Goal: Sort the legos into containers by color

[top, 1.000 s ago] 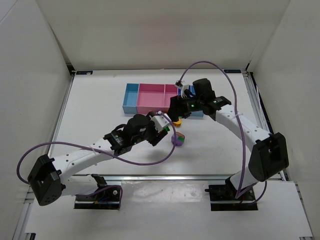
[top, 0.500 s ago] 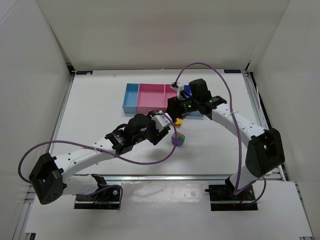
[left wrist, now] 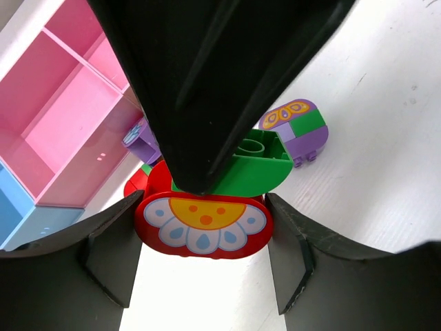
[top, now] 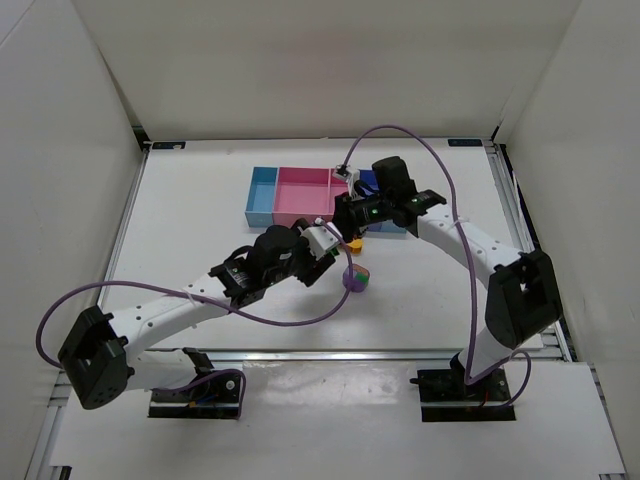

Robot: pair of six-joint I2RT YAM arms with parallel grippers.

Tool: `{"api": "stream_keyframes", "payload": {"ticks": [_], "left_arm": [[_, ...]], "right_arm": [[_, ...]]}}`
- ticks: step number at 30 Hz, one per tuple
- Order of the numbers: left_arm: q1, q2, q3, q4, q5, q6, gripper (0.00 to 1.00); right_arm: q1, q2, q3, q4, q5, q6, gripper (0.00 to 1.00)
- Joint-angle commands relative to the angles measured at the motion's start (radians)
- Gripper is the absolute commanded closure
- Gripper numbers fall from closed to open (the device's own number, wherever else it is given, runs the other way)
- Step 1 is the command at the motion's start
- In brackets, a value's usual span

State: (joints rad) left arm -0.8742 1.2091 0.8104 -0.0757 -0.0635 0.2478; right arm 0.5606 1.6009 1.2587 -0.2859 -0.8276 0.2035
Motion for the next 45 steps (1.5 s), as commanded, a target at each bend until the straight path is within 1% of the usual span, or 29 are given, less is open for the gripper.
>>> {"api": "stream_keyframes", "payload": {"ticks": [1, 2, 4, 5, 6, 8, 12, 17, 21, 27, 29, 31, 33, 34, 35, 37, 41, 45], "left_arm": [[0.012, -0.006, 0.016, 0.025, -0.004, 0.005, 0.77], [0.012, -0.009, 0.016, 0.025, -0.007, 0.005, 0.78], [0.015, -0.011, 0.010, 0.025, -0.012, 0.002, 0.78], [0.017, -0.011, 0.010, 0.025, -0.016, -0.001, 0.78], [0.018, -0.013, 0.007, 0.025, -0.021, -0.001, 0.77], [0.017, -0.013, 0.001, 0.025, -0.032, -0.005, 0.78], [0.018, -0.008, -0.007, 0.019, -0.079, -0.022, 0.79], [0.018, -0.010, -0.030, 0.013, -0.090, -0.044, 0.79], [0.017, -0.010, -0.037, -0.006, -0.082, -0.065, 0.79], [0.017, 0.001, -0.024, -0.006, -0.094, -0.059, 0.79], [0.018, 0.012, 0.005, -0.006, -0.108, -0.050, 0.78], [0.018, 0.017, 0.027, -0.006, -0.113, -0.047, 0.78], [0.026, 0.021, 0.058, -0.006, -0.127, -0.047, 0.78], [0.029, 0.024, 0.068, -0.006, -0.128, -0.050, 0.78], [0.035, 0.030, 0.079, -0.015, -0.128, -0.068, 0.77], [0.053, 0.043, 0.122, -0.033, -0.125, -0.090, 0.77], [0.092, 0.086, 0.209, -0.088, -0.108, -0.130, 0.77], [0.142, 0.118, 0.294, -0.107, -0.073, -0.157, 0.76]], "right_arm": [[0.004, 0.004, 0.041, 0.033, -0.073, -0.001, 0.64], [0.001, 0.002, 0.039, 0.036, -0.073, 0.007, 0.74], [-0.007, 0.001, 0.030, 0.047, -0.082, 0.014, 0.83], [-0.013, -0.002, 0.028, 0.048, -0.084, 0.016, 0.91], [-0.013, -0.007, 0.021, 0.048, -0.087, 0.016, 0.96], [-0.019, -0.025, 0.010, 0.051, -0.081, 0.020, 1.00], [-0.050, -0.068, -0.015, 0.057, -0.082, 0.037, 1.00], [-0.114, -0.101, -0.005, 0.037, -0.068, 0.019, 1.00], [-0.200, -0.110, 0.021, 0.005, -0.074, -0.006, 1.00], [-0.326, -0.087, 0.060, -0.081, -0.056, -0.108, 1.00], [-0.381, -0.061, 0.079, -0.102, -0.030, -0.144, 1.00], [-0.409, -0.044, 0.109, -0.121, 0.008, -0.177, 1.00], [-0.449, -0.022, 0.134, -0.139, 0.071, -0.191, 1.00], [-0.455, -0.018, 0.149, -0.142, 0.105, -0.191, 1.00], [-0.459, -0.009, 0.154, -0.142, 0.151, -0.228, 1.00], [-0.464, 0.020, 0.171, -0.142, 0.198, -0.249, 1.00], [-0.464, 0.091, 0.203, -0.157, 0.257, -0.273, 1.00], [-0.464, 0.155, 0.229, -0.127, 0.295, -0.266, 1.00]]}}
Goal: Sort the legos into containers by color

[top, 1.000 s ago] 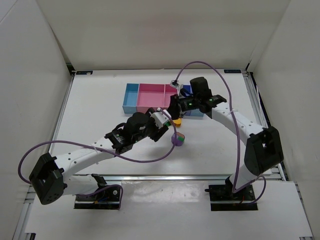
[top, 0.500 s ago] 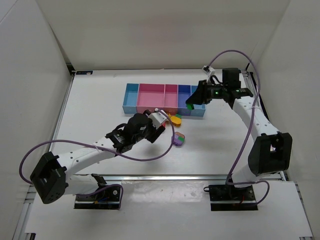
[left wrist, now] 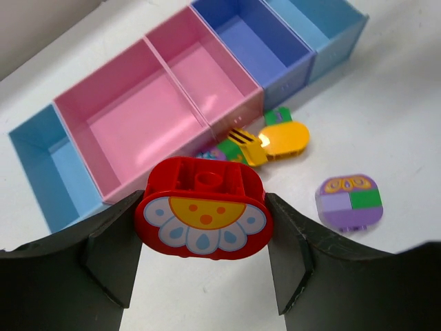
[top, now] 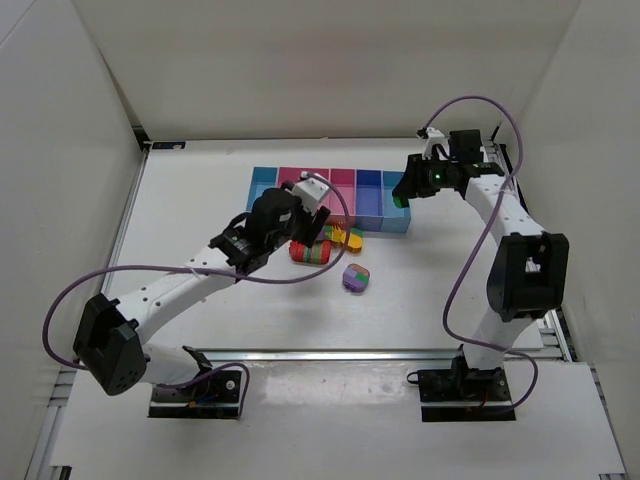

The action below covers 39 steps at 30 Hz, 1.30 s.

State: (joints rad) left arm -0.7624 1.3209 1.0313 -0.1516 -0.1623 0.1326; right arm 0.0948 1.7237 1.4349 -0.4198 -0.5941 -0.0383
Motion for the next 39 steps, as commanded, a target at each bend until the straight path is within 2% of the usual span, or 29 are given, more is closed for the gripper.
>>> {"api": "stream_keyframes", "payload": {"ticks": [1, 6, 12, 14, 15, 16, 18, 19, 21, 26, 32, 35, 37, 39], "left_arm": [[0.037, 0.014, 0.088, -0.037, 0.030, -0.056, 0.76], [0.092, 0.063, 0.173, -0.080, 0.063, -0.102, 0.76], [0.129, 0.080, 0.204, -0.086, 0.081, -0.113, 0.75], [0.138, 0.087, 0.214, -0.092, 0.102, -0.122, 0.75], [0.152, 0.090, 0.216, -0.092, 0.113, -0.128, 0.74], [0.158, 0.093, 0.219, -0.089, 0.125, -0.128, 0.74], [0.172, 0.116, 0.233, -0.089, 0.152, -0.128, 0.74], [0.173, 0.126, 0.242, -0.092, 0.155, -0.128, 0.73], [0.186, 0.164, 0.272, -0.101, 0.158, -0.161, 0.72], [0.254, 0.285, 0.354, -0.120, 0.231, -0.220, 0.70], [0.316, 0.487, 0.542, -0.213, 0.291, -0.298, 0.67], [0.334, 0.572, 0.590, -0.238, 0.288, -0.344, 0.60], [0.345, 0.621, 0.608, -0.243, 0.274, -0.355, 0.51], [0.350, 0.650, 0.621, -0.243, 0.264, -0.358, 0.49]], "right_arm": [[0.002, 0.063, 0.059, 0.010, 0.068, -0.022, 1.00], [0.008, 0.161, 0.116, 0.026, 0.086, -0.047, 0.99], [0.014, 0.253, 0.170, 0.053, 0.123, -0.078, 0.89], [0.017, 0.272, 0.186, 0.061, 0.135, -0.090, 0.71], [0.017, 0.283, 0.191, 0.061, 0.139, -0.094, 0.60], [0.020, 0.287, 0.196, 0.059, 0.142, -0.100, 0.44], [0.025, 0.287, 0.200, 0.067, 0.152, -0.098, 0.34], [0.029, 0.286, 0.200, 0.069, 0.155, -0.103, 0.24], [0.036, 0.275, 0.200, 0.067, 0.158, -0.098, 0.15], [0.042, 0.194, 0.154, 0.078, 0.159, -0.060, 0.10], [0.045, -0.028, 0.058, 0.066, 0.129, -0.031, 0.08], [0.046, -0.120, 0.015, 0.026, 0.111, -0.058, 0.08], [0.048, -0.176, -0.022, 0.001, 0.100, -0.087, 0.08], [0.048, -0.206, -0.054, -0.011, 0.088, -0.121, 0.08]]}}
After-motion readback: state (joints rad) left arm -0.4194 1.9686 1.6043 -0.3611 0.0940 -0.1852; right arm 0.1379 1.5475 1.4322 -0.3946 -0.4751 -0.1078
